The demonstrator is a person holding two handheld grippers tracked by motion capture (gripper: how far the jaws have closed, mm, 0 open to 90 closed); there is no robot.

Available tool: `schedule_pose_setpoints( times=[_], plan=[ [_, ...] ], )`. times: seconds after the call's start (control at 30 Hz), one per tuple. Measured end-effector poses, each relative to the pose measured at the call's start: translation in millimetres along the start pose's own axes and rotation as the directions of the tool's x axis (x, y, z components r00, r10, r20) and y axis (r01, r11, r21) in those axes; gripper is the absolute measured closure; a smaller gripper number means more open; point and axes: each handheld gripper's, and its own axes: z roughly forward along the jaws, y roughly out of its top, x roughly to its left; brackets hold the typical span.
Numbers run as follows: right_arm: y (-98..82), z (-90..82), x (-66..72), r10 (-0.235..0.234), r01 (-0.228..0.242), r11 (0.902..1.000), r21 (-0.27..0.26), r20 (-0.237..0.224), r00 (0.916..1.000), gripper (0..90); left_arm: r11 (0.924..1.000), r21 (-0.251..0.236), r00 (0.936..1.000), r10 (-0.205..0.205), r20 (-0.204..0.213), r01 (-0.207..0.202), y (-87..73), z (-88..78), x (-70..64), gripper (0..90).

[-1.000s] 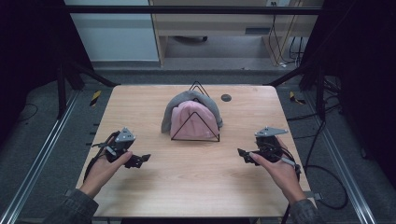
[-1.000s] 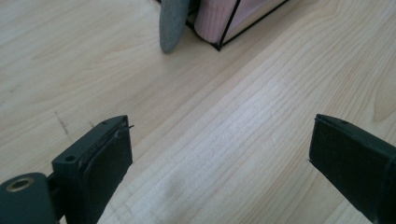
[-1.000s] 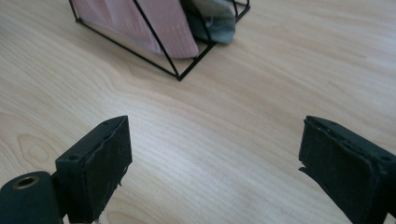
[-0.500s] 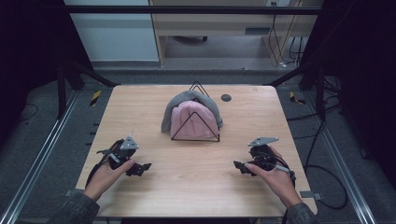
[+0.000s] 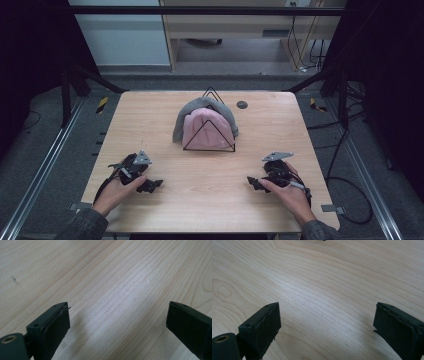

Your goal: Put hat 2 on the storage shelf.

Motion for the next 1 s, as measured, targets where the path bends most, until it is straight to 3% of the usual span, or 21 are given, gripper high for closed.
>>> schedule_pose_setpoints(
  times=[0.4, 0.67, 0.8, 1.0],
  plan=[
    [-0.7, 10.9, -3.9, 0.022, -0.022, 0.9998, -0.004, 0.026, 0.9994, 7.5, 0.9995, 0.014, 0.9995, -0.027, 0.013, 0.027, -6.1, 9.7, 6.3, 0.6],
    [-2.8, 14.1, 0.4, 0.004, -0.003, 0.9999, -0.015, 0.050, 0.9988, 4.1, 0.9976, -0.054, 0.9991, -0.043, 0.005, 0.043, -12.9, 11.2, 6.1, 0.0],
    [-5.8, 17.6, 6.0, -0.032, 0.035, 0.9991, -0.023, 0.090, 0.9954, 1.3, 0.9973, -0.060, 0.9991, -0.042, 0.003, 0.043, -13.9, 11.0, 6.0, 0.0],
    [-12.6, 17.5, 8.5, -0.032, 0.039, 0.9966, -0.072, 0.089, 0.9955, 1.1, 0.9965, -0.072, 0.9991, -0.042, 0.004, 0.043, -15.4, 11.1, 5.8, 0.0]
  ],
)
